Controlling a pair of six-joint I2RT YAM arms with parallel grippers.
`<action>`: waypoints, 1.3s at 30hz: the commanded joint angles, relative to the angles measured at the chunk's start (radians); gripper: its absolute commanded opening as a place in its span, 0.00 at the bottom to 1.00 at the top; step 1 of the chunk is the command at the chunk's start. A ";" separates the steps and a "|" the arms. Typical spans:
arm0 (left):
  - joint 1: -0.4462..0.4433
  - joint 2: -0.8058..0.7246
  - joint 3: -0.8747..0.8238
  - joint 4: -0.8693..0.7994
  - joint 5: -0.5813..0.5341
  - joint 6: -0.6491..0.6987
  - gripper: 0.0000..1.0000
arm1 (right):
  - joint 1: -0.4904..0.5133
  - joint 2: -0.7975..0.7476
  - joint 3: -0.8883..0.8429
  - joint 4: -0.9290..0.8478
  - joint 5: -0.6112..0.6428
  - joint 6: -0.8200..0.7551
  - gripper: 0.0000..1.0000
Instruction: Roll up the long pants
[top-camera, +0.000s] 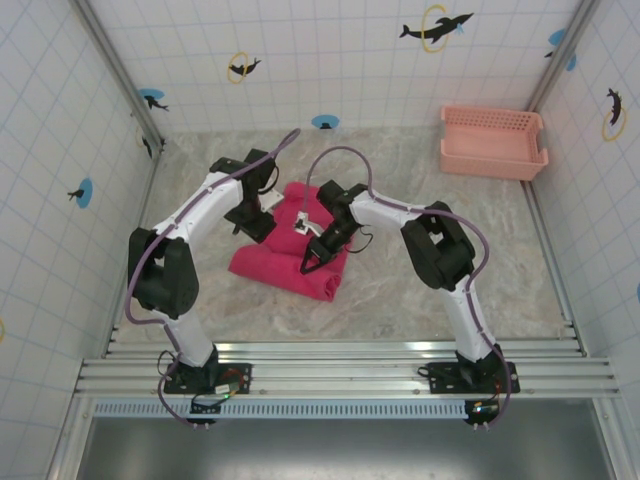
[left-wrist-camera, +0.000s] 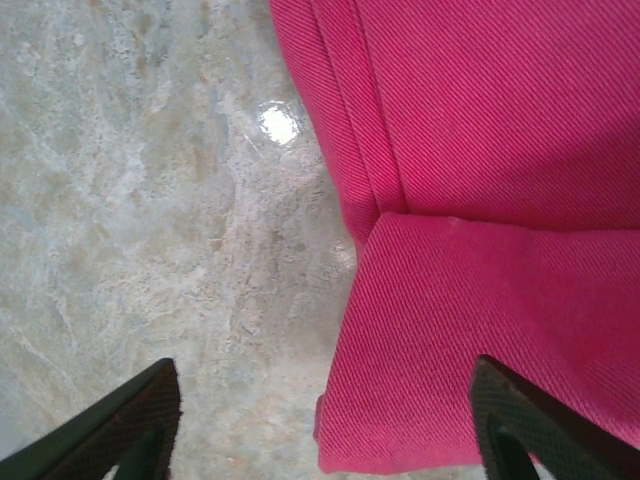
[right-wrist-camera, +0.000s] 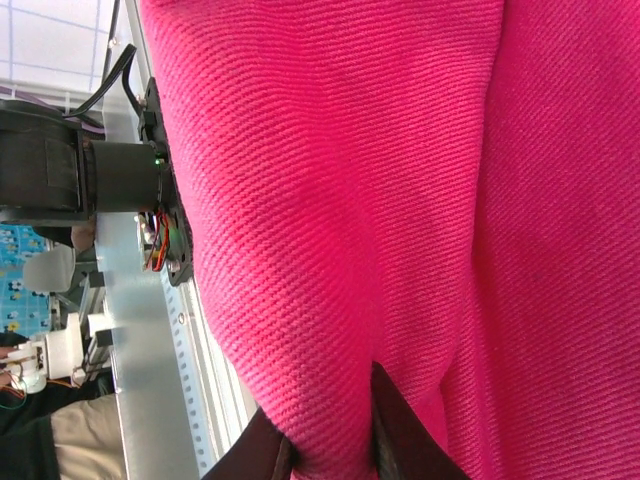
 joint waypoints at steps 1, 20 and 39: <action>-0.001 -0.049 -0.033 -0.041 0.045 -0.028 0.71 | -0.020 0.040 -0.010 -0.002 0.008 -0.009 0.08; -0.101 -0.008 -0.214 0.119 0.075 -0.225 0.58 | -0.052 0.151 0.034 -0.013 0.019 0.016 0.09; -0.100 0.251 -0.059 0.113 0.025 -0.131 0.59 | -0.030 -0.297 -0.059 -0.181 0.712 -0.227 0.50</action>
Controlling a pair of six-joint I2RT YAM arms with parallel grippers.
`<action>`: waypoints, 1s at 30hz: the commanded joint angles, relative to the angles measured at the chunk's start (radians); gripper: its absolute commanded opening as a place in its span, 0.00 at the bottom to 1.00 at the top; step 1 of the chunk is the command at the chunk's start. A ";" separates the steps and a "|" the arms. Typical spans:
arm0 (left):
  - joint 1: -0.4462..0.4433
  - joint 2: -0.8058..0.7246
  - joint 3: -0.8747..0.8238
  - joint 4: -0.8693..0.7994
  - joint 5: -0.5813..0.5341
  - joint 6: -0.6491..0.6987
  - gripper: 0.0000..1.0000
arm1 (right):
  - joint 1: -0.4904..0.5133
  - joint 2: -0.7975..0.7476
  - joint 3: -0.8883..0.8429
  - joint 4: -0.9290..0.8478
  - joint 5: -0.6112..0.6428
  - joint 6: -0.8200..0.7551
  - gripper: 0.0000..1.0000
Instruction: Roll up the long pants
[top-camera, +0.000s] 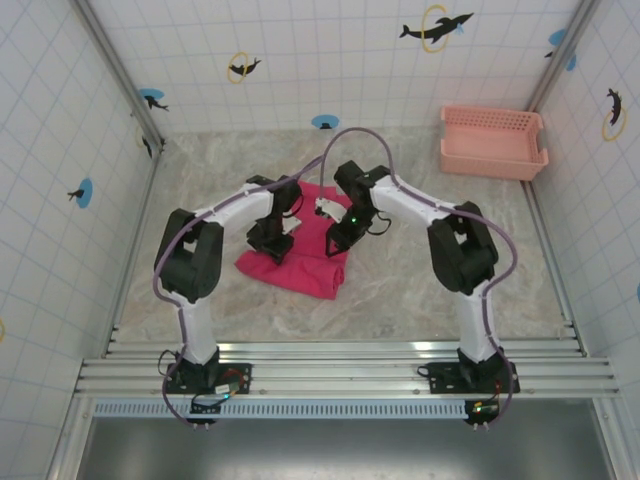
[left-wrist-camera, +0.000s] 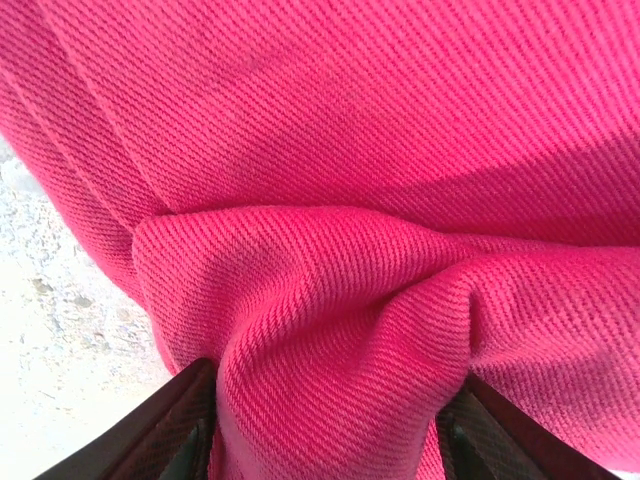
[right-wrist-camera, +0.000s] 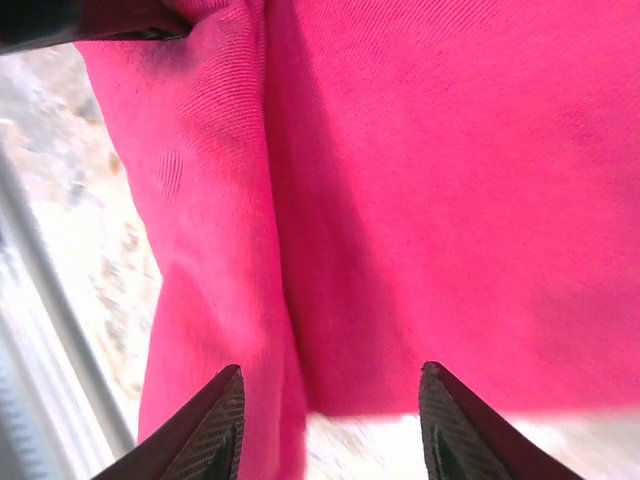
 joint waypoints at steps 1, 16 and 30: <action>0.005 0.069 0.017 0.062 -0.031 0.037 0.59 | 0.061 -0.157 -0.093 -0.043 0.275 -0.113 0.50; 0.008 0.097 0.019 0.099 0.005 0.105 0.60 | 0.555 -0.227 -0.486 0.477 0.714 -0.182 0.62; 0.008 0.060 -0.051 0.115 0.007 0.162 0.61 | 0.545 0.045 -0.432 0.668 0.849 -0.284 0.57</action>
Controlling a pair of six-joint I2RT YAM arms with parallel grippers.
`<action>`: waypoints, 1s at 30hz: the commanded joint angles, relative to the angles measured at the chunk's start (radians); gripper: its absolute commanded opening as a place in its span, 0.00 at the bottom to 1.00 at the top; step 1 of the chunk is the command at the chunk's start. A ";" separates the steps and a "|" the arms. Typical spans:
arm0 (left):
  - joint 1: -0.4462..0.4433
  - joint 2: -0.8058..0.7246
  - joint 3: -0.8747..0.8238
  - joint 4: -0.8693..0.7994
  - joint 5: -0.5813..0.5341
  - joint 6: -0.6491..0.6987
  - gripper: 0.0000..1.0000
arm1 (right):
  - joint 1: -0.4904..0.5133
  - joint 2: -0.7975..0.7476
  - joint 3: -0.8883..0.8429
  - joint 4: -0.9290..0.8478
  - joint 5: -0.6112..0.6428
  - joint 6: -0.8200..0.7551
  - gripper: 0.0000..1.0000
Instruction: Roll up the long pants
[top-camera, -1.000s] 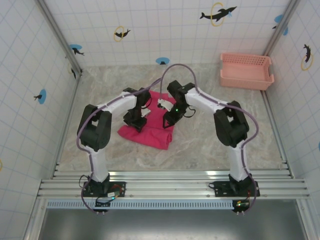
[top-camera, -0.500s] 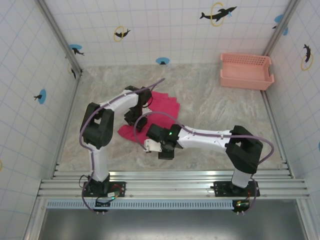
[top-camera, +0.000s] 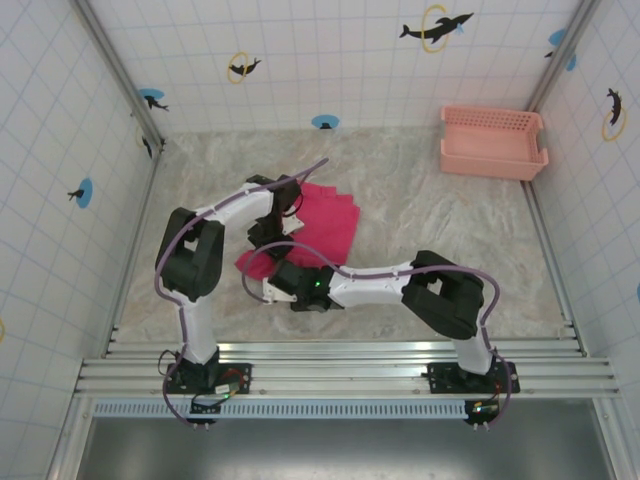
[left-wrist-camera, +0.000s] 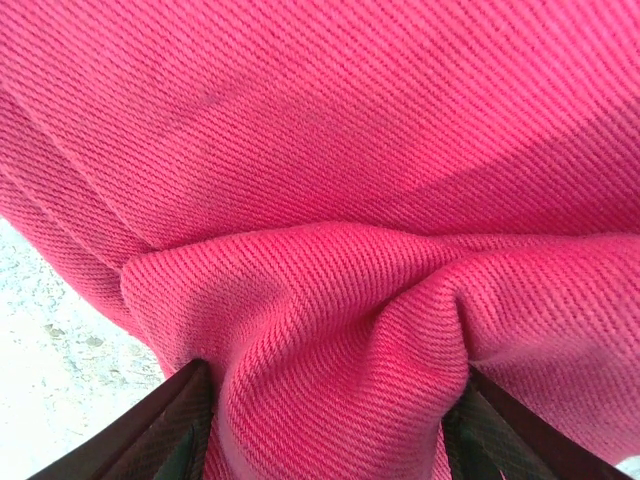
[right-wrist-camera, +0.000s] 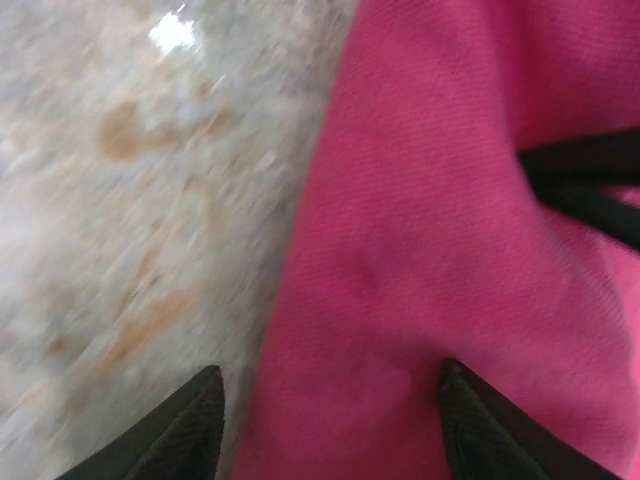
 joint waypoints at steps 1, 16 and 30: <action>0.004 0.049 -0.050 0.098 -0.007 0.034 0.61 | -0.031 0.121 -0.010 -0.042 0.034 -0.024 0.52; 0.045 0.018 -0.039 0.080 0.026 0.040 0.66 | -0.118 0.177 0.062 -0.291 -0.273 -0.021 0.01; 0.167 -0.069 0.143 -0.036 -0.040 0.016 0.81 | -0.198 0.159 0.346 -0.781 -0.846 -0.017 0.00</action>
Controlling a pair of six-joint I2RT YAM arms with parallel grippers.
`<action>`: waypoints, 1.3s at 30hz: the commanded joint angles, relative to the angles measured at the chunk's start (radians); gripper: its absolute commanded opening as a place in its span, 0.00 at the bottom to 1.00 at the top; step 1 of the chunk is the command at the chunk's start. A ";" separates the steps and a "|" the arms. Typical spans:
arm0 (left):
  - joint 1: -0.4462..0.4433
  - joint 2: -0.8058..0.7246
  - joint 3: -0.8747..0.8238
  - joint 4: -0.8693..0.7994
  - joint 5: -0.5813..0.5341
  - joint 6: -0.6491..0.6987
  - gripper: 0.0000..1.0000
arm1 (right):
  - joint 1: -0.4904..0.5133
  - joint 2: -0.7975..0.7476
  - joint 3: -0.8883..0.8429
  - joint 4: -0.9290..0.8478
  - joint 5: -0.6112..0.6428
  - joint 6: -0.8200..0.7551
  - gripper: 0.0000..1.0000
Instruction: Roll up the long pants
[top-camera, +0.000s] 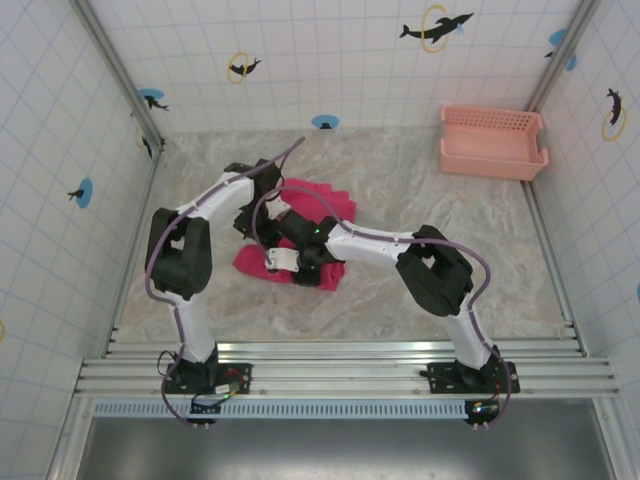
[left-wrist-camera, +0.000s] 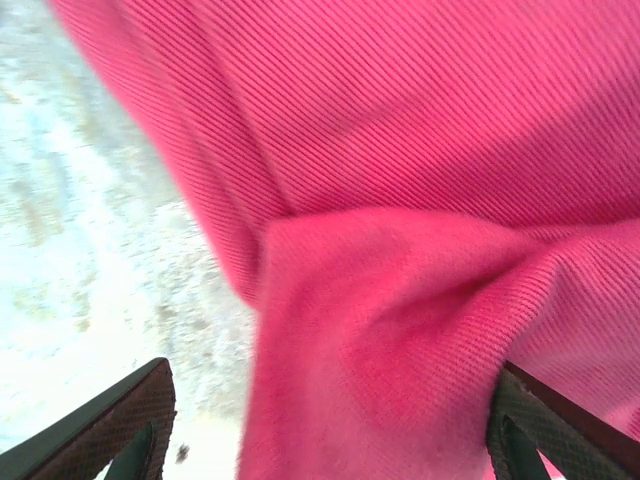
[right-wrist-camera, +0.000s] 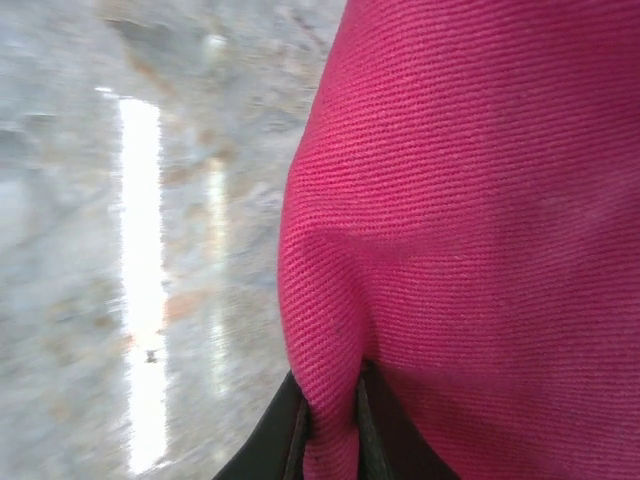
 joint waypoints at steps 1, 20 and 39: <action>0.045 -0.045 0.076 -0.022 -0.092 -0.002 0.81 | 0.016 0.031 0.035 -0.400 -0.300 0.012 0.00; 0.059 -0.036 0.179 -0.168 -0.053 0.003 0.80 | -0.243 0.175 0.251 -0.668 -0.899 0.098 0.00; -0.083 -0.222 0.038 -0.178 0.097 -0.146 0.76 | -0.344 0.395 0.390 -0.579 -0.639 0.226 0.01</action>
